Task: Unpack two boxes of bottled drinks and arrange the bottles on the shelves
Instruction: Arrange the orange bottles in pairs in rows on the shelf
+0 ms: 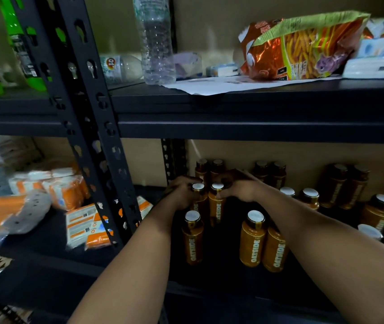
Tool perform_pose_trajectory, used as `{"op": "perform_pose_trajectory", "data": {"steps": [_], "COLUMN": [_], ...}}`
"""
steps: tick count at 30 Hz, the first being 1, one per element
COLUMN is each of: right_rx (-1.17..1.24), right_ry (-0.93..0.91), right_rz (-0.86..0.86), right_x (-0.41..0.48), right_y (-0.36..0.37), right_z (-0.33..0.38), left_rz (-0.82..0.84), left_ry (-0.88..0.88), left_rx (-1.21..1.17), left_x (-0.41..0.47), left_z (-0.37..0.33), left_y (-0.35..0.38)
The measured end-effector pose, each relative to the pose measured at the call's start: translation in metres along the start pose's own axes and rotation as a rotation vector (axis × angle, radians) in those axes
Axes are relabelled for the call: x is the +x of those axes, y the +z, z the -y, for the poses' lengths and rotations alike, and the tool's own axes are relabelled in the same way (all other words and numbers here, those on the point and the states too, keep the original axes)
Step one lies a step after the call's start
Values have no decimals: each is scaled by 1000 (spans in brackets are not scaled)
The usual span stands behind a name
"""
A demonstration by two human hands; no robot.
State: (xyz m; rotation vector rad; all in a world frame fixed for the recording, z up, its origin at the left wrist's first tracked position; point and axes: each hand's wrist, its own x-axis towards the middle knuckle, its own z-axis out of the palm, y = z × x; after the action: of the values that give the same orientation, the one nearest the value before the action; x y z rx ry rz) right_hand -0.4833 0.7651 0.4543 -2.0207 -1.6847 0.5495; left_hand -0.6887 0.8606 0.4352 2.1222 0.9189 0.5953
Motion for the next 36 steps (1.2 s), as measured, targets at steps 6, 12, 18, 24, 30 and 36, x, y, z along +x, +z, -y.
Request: {"op": "perform_pose_trajectory", "data": {"steps": [6, 12, 18, 24, 30, 36], "right_rx": [42, 53, 45, 35, 37, 52], "right_ry": [-32, -47, -61, -59, -47, -45], "right_rz": [-11, -12, -14, -28, -37, -41], "right_x": [1, 0, -1, 0, -2, -2], "right_y": [4, 4, 6, 8, 9, 9], "right_z": [0, -2, -3, -3, -4, -3], "left_rz": [-11, -24, -34, -34, -44, -63], "left_ry": [-29, -35, -28, -14, 9, -22], "left_rx": [-26, -7, -7, -23, -36, -19], "left_x": [-3, -2, -2, -4, -5, -5], "left_z": [-1, 2, 3, 0, 2, 0], "left_y": [-1, -1, 0, 0, 2, 3]}}
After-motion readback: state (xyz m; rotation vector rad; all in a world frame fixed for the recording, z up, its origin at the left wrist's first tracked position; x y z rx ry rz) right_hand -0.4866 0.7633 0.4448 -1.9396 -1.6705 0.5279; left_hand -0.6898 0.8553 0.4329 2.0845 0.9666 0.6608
